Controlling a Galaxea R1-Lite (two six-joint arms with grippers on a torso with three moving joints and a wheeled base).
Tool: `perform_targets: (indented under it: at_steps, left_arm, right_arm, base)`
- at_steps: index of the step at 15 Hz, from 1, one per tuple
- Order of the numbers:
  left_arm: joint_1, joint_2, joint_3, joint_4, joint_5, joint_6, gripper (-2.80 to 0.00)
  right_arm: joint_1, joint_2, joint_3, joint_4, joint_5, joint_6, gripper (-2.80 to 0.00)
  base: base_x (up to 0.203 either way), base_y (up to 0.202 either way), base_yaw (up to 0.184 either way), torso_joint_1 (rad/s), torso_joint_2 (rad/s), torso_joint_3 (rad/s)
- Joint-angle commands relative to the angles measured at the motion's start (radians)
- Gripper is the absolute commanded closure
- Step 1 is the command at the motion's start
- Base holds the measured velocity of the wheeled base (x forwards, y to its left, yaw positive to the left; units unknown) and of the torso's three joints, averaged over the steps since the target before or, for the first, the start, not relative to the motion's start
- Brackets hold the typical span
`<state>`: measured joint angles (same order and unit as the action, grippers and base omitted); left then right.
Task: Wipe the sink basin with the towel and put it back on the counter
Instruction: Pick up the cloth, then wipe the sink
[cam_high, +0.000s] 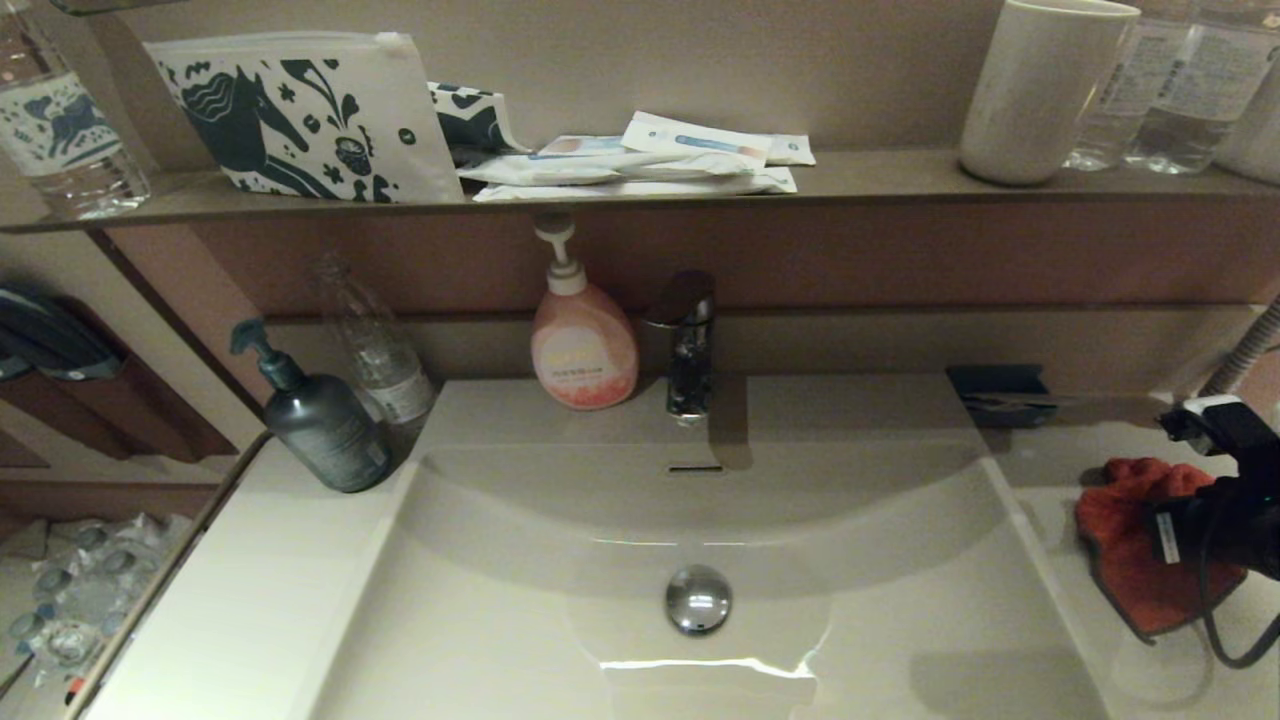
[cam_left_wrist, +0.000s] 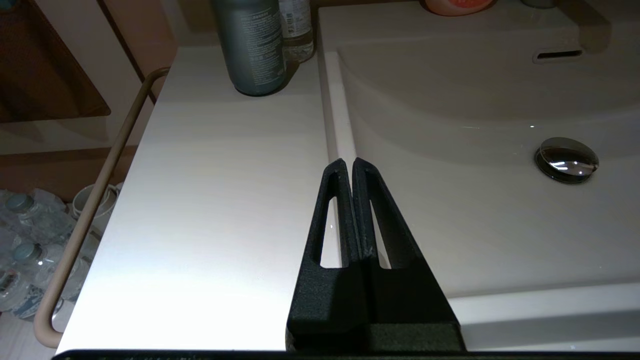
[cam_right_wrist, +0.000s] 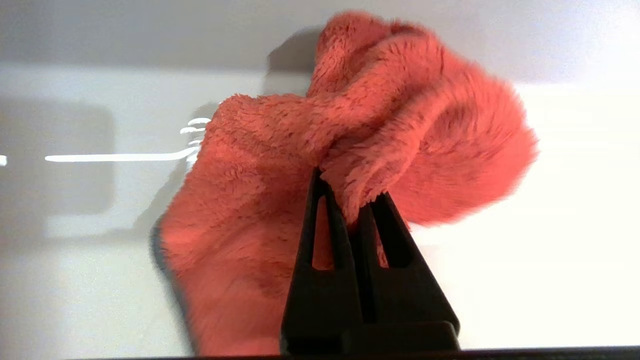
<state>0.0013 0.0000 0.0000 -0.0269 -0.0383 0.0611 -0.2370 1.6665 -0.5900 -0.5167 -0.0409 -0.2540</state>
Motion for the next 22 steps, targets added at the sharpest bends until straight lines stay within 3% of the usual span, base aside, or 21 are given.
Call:
perform_targets:
  at_steps: [1,3,6,10,13,16,18,22]
  left_arm:
    - [0.000,0.002,0.000,-0.001,0.000,0.000,0.00]
    - [0.000,0.002,0.000,-0.001,0.000,0.000,0.00]
    - [0.000,0.002,0.000,-0.001,0.000,0.000,0.00]
    - [0.000,0.002,0.000,-0.001,0.000,0.000,0.00]
    - [0.000,0.002,0.000,-0.001,0.000,0.000,0.00]
    - [0.000,0.002,0.000,-0.001,0.000,0.001,0.00]
    - [0.000,0.002,0.000,-0.001,0.000,0.002,0.00]
    - [0.000,0.002,0.000,-0.001,0.000,0.000,0.00]
  right_arm:
    - [0.006,-0.108,-0.005,0.020,0.000,-0.003,0.00]
    - [0.017,-0.199,-0.030,0.096,-0.001,-0.003,0.00]
    - [0.061,-0.347,-0.115,0.351,-0.001,0.008,0.00]
    - [0.281,-0.436,-0.129,0.419,-0.030,0.084,0.00]
    - [0.522,-0.440,-0.159,0.431,-0.100,0.230,0.00]
    - [0.792,-0.405,-0.301,0.603,-0.175,0.471,0.00]
    - [0.887,-0.314,-0.415,0.739,-0.203,0.621,0.00]
    - [1.025,-0.162,-0.439,0.781,-0.217,0.724,0.00]
  base:
    - [0.000,0.000,0.000,0.000,0.00,0.000]
    - [0.000,0.000,0.000,0.000,0.00,0.000]
    - [0.000,0.000,0.000,0.000,0.00,0.000]
    - [0.000,0.000,0.000,0.000,0.00,0.000]
    - [0.000,0.000,0.000,0.000,0.00,0.000]
    - [0.000,0.000,0.000,0.000,0.00,0.000]
    - [0.000,0.000,0.000,0.000,0.00,0.000]
    - [0.000,0.000,0.000,0.000,0.00,0.000]
